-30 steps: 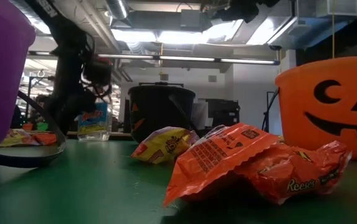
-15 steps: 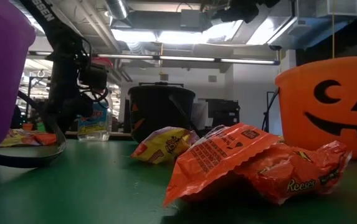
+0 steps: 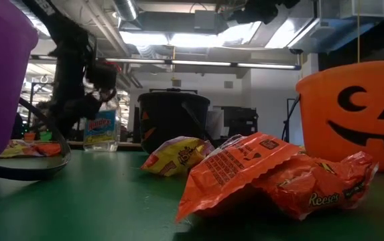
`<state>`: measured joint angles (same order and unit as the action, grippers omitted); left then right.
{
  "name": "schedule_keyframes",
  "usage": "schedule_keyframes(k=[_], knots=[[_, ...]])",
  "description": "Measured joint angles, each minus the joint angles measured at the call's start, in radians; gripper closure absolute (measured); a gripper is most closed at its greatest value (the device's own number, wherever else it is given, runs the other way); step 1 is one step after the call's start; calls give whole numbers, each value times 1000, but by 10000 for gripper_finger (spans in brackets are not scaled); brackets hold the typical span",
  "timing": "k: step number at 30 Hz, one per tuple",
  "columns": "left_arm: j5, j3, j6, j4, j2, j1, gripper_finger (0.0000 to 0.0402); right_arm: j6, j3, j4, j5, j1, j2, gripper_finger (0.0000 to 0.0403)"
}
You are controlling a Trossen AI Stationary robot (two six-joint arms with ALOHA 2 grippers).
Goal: Sort candy
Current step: Put the yellow candy into the violet bucket
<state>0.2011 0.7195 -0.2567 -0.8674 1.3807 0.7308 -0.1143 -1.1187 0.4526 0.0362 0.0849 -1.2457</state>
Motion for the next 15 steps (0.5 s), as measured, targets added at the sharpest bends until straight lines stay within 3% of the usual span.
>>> schedule_keyframes(k=[8,15], knots=[[53,85,-91,-190,-129,-95,401,0,0,-17,2,0,0,171],[12,34,-143,-176,-142,-103,371,-4,0,-31,2,0,0,171]])
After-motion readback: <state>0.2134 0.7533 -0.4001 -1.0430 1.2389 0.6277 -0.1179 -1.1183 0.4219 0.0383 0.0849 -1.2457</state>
